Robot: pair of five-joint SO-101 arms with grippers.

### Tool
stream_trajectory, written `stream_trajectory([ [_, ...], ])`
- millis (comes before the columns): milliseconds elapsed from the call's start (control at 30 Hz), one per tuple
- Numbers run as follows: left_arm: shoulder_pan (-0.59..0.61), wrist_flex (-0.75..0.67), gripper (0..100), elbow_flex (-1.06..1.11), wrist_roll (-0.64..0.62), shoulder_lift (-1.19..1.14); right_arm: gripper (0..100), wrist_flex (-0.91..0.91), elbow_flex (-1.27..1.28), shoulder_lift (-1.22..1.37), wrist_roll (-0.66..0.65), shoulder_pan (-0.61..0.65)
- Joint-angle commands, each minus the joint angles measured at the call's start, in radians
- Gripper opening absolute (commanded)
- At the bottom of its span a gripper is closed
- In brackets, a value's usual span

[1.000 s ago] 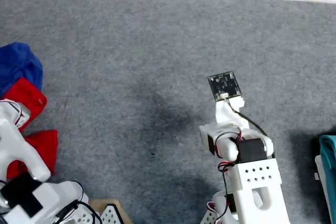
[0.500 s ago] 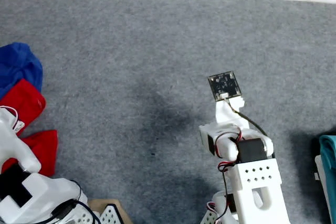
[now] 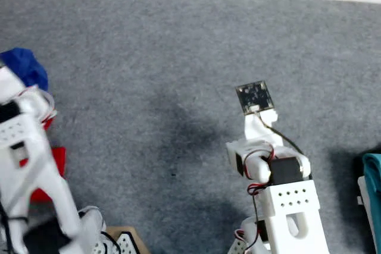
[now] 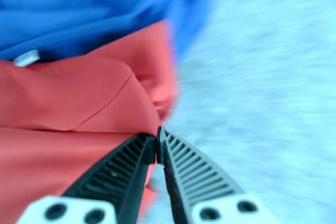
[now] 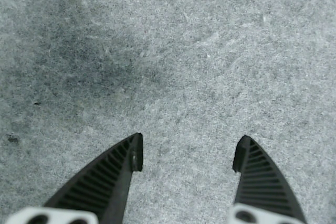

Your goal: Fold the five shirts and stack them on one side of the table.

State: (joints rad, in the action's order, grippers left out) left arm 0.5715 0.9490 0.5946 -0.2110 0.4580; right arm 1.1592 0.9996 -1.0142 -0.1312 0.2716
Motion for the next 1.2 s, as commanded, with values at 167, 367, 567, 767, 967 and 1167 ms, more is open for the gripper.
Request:
stream_trajectory([
  [167, -0.341, 0.166, 1, -0.242, -0.081, 0.2, 28.2, -0.016, -0.005, -0.008, 0.011, 0.007],
  [367, -0.61, 0.164, 1, -0.489, -0.172, 0.148, 28.2, -0.016, -0.002, -0.008, 0.011, 0.005],
  [567, -0.722, 0.17, 1, -0.826, -0.186, 0.008, 28.2, -0.038, 0.028, -0.015, 0.011, 0.005],
  [767, -0.722, 0.17, 1, -1.262, -0.325, -0.174, 28.2, -0.061, 0.064, -0.016, 0.011, 0.005],
  [967, -0.717, 0.347, 1, -1.42, -0.221, -0.26, 28.2, -0.093, 0.087, -0.016, 0.011, 0.005],
  [1167, -0.476, 0.531, 1, -1.32, -0.129, -0.282, 28.2, -0.093, 0.087, -0.016, 0.011, 0.008],
])
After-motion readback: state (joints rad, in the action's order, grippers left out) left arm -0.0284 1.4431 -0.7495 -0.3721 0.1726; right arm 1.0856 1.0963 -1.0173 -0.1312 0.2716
